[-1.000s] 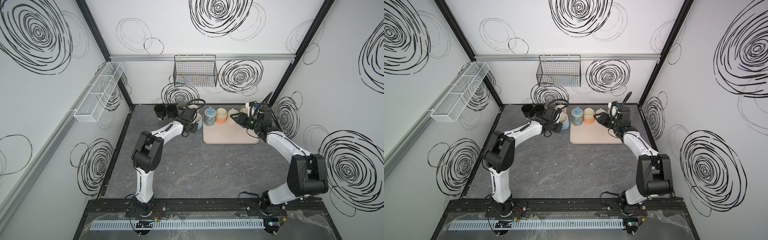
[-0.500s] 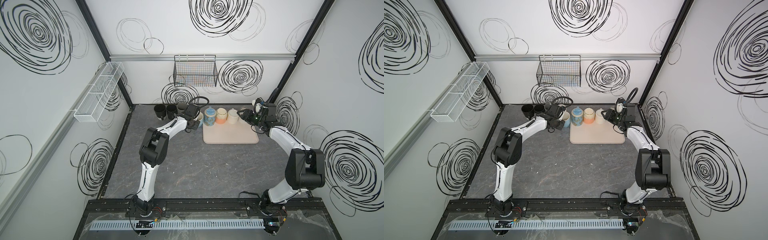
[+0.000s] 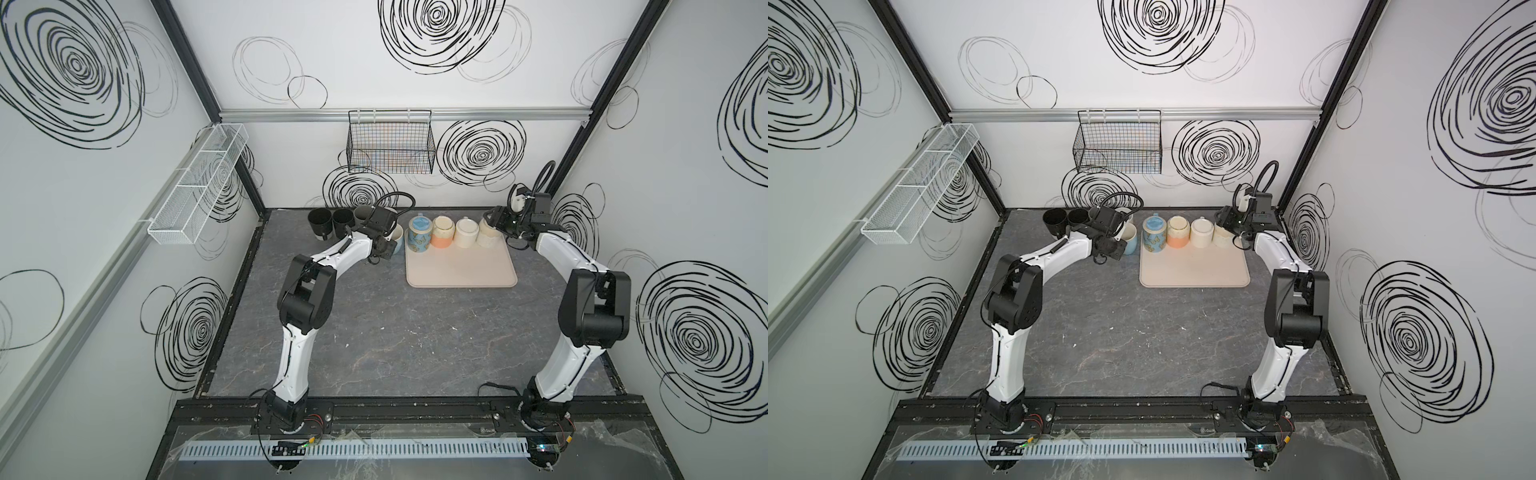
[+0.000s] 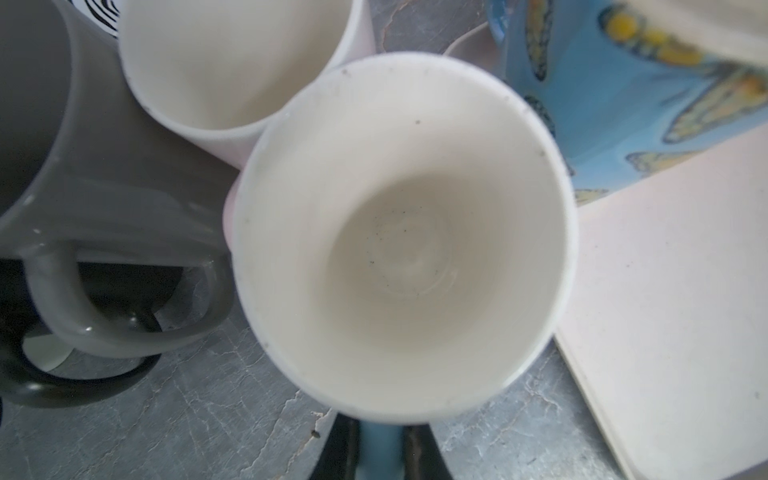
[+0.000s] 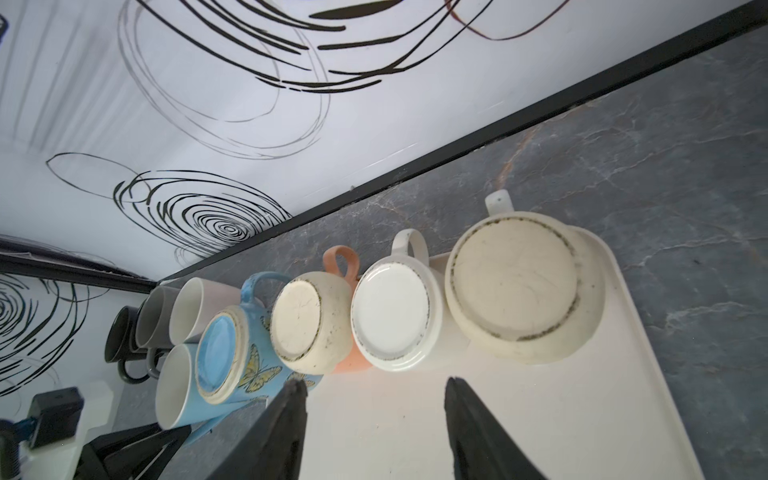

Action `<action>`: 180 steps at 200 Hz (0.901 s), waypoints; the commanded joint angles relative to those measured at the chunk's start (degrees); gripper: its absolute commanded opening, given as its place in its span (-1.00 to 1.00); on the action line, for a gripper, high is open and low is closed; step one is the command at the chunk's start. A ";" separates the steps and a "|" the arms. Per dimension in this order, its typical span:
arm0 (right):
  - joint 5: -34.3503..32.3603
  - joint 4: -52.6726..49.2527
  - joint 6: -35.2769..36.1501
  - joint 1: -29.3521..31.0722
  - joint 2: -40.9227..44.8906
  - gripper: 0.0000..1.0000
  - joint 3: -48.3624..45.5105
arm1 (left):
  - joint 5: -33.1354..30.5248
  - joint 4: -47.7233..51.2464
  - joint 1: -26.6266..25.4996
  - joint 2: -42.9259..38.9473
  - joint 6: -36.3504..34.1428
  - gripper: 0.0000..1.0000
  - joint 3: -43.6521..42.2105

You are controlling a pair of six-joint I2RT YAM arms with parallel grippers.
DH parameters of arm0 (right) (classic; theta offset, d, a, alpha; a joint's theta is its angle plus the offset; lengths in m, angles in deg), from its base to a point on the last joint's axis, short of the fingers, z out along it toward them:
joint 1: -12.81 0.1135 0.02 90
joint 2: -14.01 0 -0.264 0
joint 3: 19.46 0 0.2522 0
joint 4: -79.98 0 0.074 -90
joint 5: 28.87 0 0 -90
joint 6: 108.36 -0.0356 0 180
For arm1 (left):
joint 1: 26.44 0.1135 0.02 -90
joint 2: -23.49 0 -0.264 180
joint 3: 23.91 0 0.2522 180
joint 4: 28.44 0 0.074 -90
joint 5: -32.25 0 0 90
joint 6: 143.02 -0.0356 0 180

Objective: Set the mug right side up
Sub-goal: 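Set the light blue mug upright by the pink mug while right moves over tray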

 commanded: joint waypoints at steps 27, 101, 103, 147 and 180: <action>-0.66 -6.11 3.39 -0.53 -8.45 0.19 11.06 | -2.72 0.99 0.98 -3.68 -0.94 -0.21 -0.02; -3.78 -12.30 8.72 -2.42 -17.63 0.22 24.49 | -1.17 -0.23 0.50 -11.17 -0.26 -0.01 -4.76; -3.66 -12.38 8.69 -2.56 -17.91 0.22 24.78 | -1.12 -0.53 0.48 -11.43 -0.17 -0.01 -4.94; 2.32 -13.54 9.68 -4.44 -23.23 0.21 29.98 | 0.49 -4.55 0.18 -17.45 2.74 0.02 -12.00; 4.87 -19.49 11.75 -4.57 -26.35 0.19 34.63 | 0.95 -6.26 -0.16 -20.98 4.29 0.03 -16.78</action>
